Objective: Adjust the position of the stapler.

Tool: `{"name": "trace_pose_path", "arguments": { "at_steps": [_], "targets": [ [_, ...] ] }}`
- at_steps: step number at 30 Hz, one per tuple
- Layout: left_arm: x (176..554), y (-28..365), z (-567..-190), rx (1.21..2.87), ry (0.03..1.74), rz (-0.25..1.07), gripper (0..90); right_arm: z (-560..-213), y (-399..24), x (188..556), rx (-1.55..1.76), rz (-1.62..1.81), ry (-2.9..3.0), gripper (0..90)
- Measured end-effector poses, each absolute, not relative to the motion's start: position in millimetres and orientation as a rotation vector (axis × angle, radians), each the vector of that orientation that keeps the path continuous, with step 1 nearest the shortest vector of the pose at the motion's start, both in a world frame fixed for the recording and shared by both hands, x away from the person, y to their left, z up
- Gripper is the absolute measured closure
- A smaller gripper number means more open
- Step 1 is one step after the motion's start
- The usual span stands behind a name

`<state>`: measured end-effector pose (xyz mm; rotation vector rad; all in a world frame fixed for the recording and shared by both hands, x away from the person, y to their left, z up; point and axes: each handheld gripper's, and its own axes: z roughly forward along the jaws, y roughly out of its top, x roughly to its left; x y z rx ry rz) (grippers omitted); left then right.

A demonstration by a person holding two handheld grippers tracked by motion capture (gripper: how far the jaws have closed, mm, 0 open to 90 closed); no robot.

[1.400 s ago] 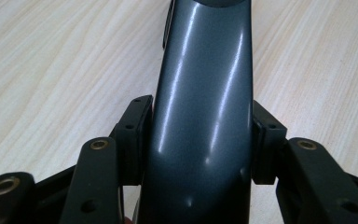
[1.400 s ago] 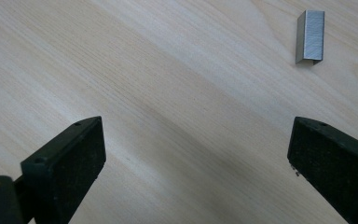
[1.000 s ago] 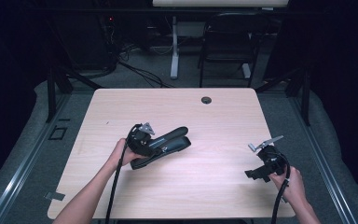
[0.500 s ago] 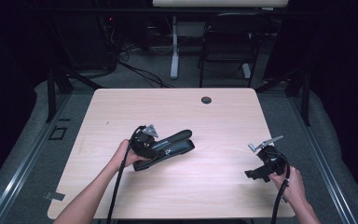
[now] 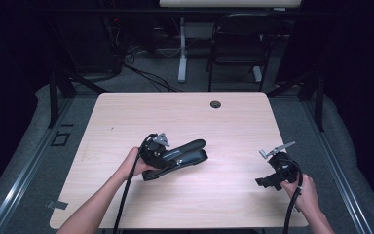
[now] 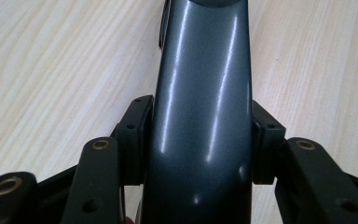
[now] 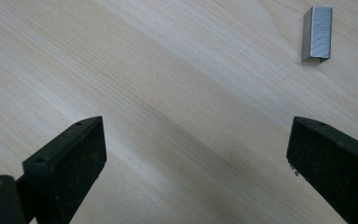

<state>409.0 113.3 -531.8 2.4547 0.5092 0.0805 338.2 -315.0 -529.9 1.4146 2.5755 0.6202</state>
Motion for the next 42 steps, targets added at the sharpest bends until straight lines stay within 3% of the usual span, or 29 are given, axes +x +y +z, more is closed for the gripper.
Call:
{"name": "trace_pose_path", "arguments": {
  "at_steps": [42],
  "targets": [
    [376,72,-531,2.506,0.194,-0.015,51.6,-530,-315,338,1.414,0.612,2.584,4.7]
  ]
}}
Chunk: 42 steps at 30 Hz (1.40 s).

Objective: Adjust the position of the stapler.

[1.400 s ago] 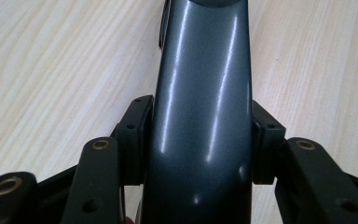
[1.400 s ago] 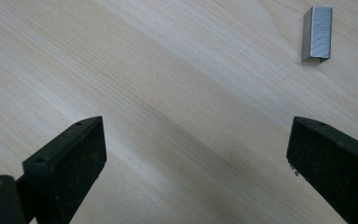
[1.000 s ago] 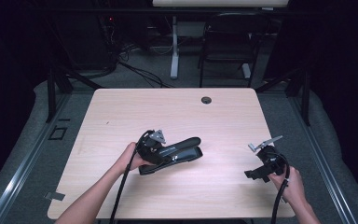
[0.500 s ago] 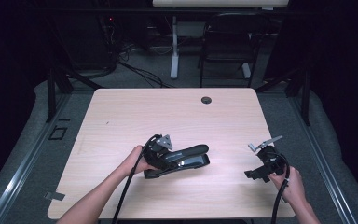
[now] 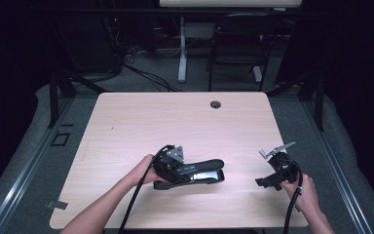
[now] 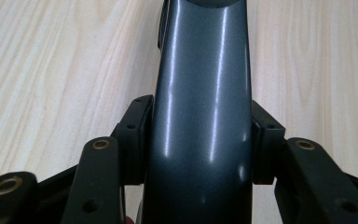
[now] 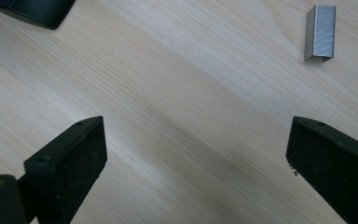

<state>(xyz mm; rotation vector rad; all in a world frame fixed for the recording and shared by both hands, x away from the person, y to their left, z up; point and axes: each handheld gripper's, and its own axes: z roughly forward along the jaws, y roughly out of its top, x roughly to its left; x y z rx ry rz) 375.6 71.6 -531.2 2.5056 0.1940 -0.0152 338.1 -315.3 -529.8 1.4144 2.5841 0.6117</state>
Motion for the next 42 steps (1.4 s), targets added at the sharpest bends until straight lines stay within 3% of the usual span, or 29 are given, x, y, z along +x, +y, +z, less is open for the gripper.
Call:
{"name": "trace_pose_path", "arguments": {
  "at_steps": [16,35,42],
  "targets": [
    [371,70,-532,2.5,0.129,-0.034,51.6,-530,-314,338,1.407,0.619,2.586,4.7],
    [367,69,-532,2.502,0.193,-0.036,50.8,-529,-314,337,1.403,0.625,2.595,4.7],
    [360,65,-527,2.483,0.245,-0.052,18.4,-525,-310,335,1.385,0.621,2.59,6.3]
  ]
}}
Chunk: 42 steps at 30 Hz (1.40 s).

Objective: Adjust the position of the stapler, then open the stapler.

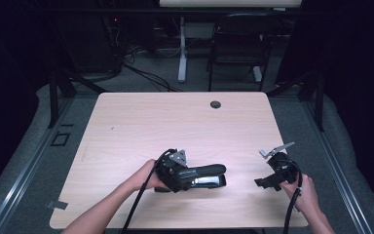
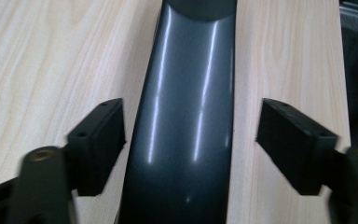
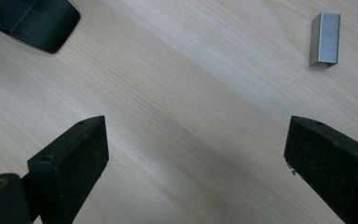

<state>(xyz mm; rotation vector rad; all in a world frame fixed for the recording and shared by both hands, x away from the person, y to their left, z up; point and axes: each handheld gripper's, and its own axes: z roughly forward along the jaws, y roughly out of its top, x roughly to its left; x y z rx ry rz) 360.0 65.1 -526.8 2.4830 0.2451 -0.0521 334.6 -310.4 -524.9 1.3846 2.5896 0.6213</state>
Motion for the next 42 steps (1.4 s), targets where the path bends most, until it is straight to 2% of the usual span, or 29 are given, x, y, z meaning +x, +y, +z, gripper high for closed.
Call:
{"name": "trace_pose_path", "arguments": {
  "at_steps": [1,4,7,19,23,32,33,34,37,40,42],
  "targets": [
    [360,65,-527,2.483,0.245,-0.052,12.9,-525,-310,335,1.385,0.621,2.59,6.3],
    [359,71,-521,2.45,0.308,-0.036,5.0,-522,-308,333,1.363,0.634,2.579,8.8],
    [358,75,-519,2.414,0.335,-0.031,0.1,-520,-307,331,1.345,0.657,2.577,9.5],
    [345,90,-501,2.331,0.54,0.12,0.0,-519,-299,328,1.244,0.666,2.603,0.1],
    [342,91,-499,2.318,0.578,0.158,0.1,-520,-298,328,1.243,0.669,2.606,0.3],
    [322,88,-487,2.24,0.667,0.269,0.1,-519,-298,328,1.248,0.675,2.6,6.0],
    [319,88,-486,2.236,0.668,0.283,0.1,-520,-298,329,1.258,0.689,2.602,7.3],
    [315,87,-485,2.23,0.67,0.31,0.2,-520,-297,329,1.264,0.678,2.582,13.0],
    [313,87,-484,2.219,0.688,0.318,0.3,-520,-294,329,1.268,0.645,2.57,16.1],
    [310,86,-484,2.203,0.697,0.308,5.6,-521,-290,329,1.242,0.647,2.589,20.0],
    [306,83,-484,2.217,0.712,0.316,5.9,-522,-285,327,1.203,0.67,2.611,23.6]
  ]
}}
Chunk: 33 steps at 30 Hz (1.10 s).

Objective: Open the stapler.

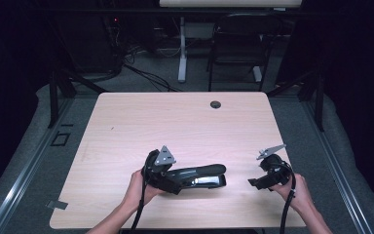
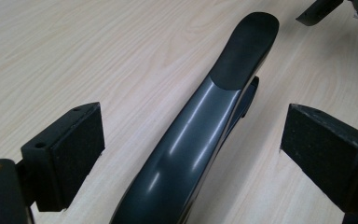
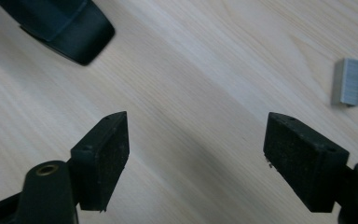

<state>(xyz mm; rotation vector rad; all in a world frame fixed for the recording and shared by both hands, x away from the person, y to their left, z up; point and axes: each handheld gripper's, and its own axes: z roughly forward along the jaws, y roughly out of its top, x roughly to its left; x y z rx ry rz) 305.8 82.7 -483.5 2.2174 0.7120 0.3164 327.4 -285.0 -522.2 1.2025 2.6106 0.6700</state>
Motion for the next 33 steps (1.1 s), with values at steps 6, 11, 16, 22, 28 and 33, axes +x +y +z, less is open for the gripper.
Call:
{"name": "trace_pose_path", "arguments": {
  "at_steps": [6,11,16,22,28,33],
  "targets": [
    [301,79,-483,2.212,0.737,0.277,1.8,-522,-277,322,1.144,0.652,2.634,28.2],
    [297,71,-484,2.204,0.723,0.28,4.9,-522,-270,319,1.147,0.653,2.603,42.4],
    [298,66,-487,2.217,0.727,0.282,14.6,-524,-267,323,1.138,0.647,2.594,51.8],
    [291,62,-491,2.194,0.745,0.331,21.1,-521,-260,324,1.184,0.814,2.594,63.9],
    [290,66,-486,2.156,0.748,0.363,29.2,-521,-248,324,1.246,0.889,2.617,72.5],
    [292,65,-486,2.127,0.764,0.326,35.2,-514,-226,315,1.175,0.92,2.563,78.8]
  ]
}}
